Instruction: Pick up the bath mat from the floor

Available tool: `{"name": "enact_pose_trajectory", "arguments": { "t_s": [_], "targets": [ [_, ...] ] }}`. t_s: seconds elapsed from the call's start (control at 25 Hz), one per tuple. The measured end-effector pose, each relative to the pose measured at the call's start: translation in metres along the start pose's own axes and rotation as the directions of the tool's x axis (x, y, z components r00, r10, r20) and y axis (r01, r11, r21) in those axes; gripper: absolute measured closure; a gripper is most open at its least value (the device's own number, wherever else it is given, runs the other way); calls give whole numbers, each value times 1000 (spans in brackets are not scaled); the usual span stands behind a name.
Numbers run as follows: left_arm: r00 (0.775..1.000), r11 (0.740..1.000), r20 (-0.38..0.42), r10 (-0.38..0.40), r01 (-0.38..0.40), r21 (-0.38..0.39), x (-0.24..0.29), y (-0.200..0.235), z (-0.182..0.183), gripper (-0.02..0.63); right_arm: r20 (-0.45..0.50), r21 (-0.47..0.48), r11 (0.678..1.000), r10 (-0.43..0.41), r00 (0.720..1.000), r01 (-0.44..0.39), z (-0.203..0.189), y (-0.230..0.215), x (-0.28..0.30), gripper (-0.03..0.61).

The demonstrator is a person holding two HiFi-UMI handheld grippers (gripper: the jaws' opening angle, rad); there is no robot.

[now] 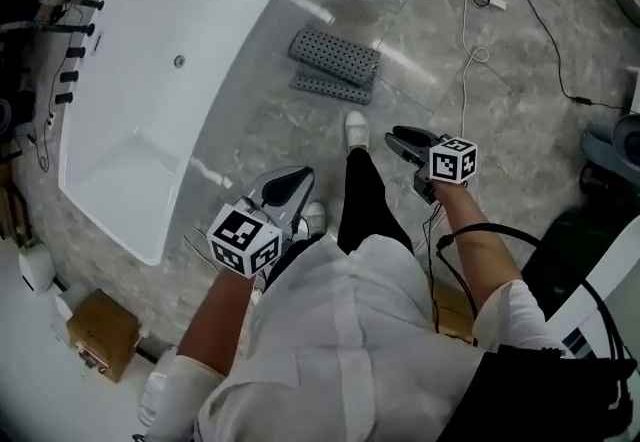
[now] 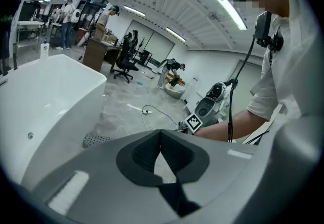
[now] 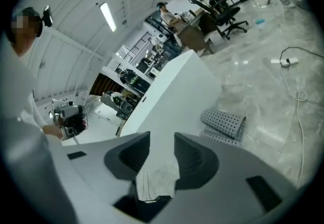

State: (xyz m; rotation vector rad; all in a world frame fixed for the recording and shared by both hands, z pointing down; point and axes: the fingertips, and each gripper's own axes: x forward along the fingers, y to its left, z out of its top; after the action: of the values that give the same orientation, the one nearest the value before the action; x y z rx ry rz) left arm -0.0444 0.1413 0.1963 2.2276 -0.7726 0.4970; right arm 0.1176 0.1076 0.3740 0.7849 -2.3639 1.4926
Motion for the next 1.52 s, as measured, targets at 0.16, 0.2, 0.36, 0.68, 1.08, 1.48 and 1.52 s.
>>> {"name": "enact_pose_trajectory", "arguments": {
  "t_s": [0.16,0.2,0.36,0.68,1.08,1.48,1.52],
  "targets": [
    [999,998,-33,23,-25,-59,63,40,13,607,-70,120,993,-12,997,21,-2,-114,45,443],
    [999,998,-41,26,-28,-63,79,50,13,607,-75,148,989,-18,997,29,-2,-142,57,443],
    [997,997,-74,14,-20,-72,139,86,2,607,-77,272,961,-33,996,53,-15,-248,111,443],
    [987,991,-160,-11,-11,-136,228,147,-61,607,-45,430,902,-18,999,35,-54,-407,219,426],
    [973,966,-229,-12,-48,-255,265,200,-126,607,-54,485,869,-77,996,94,-94,-530,291,387],
    [964,953,-265,-34,-48,-298,270,208,-159,607,-49,484,874,80,996,-46,-72,-518,368,424],
    [964,954,-265,-32,-50,-297,269,209,-159,607,-39,490,871,77,996,-48,-69,-517,368,481]
  ]
}}
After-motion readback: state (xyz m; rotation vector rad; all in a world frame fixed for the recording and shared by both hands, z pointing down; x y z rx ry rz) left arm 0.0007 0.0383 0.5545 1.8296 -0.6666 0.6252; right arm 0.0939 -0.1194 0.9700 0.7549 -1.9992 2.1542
